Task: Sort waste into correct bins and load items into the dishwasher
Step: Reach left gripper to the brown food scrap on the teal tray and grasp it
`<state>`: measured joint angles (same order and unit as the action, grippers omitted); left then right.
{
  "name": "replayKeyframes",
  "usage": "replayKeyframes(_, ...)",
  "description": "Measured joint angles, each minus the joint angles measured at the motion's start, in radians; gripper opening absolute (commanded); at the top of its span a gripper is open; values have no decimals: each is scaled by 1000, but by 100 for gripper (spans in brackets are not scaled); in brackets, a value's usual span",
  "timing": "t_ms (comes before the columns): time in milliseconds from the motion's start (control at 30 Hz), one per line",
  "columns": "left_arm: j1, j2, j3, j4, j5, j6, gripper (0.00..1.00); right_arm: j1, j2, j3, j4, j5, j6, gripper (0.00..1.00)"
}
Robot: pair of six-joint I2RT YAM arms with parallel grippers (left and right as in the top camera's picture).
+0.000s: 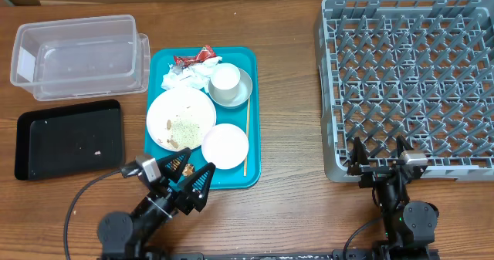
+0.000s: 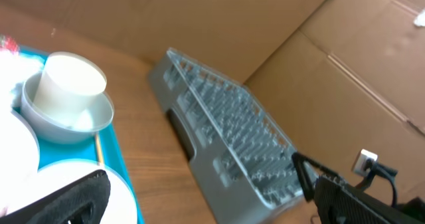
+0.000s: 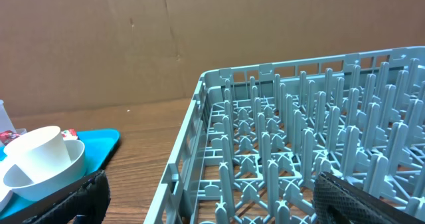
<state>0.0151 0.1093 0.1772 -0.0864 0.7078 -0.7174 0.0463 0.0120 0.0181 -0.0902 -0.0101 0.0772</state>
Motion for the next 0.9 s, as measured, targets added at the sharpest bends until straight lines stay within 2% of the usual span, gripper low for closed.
replayKeyframes(100,0,130,144,-137,7,75,100,0,0,0,0,0,0,100)
replayKeyframes(300,0,481,486,-575,-31,301,100,0,0,0,0,0,0,100)
replayKeyframes(333,0,580,582,-694,-72,351,100,0,0,0,0,-1,0,100)
replayKeyframes(433,0,712,727,-883,-204,383,100,0,0,0,0,0,0,100)
replayKeyframes(600,0,831,819,-941,-363,385,100,0,0,0,0,0,0,100)
replayKeyframes(800,0,918,819,-1006,-410,380,100,0,0,0,0,0,0,100)
replayKeyframes(900,0,964,821,-1070,-492,316,100,0,0,0,0,0,0,100)
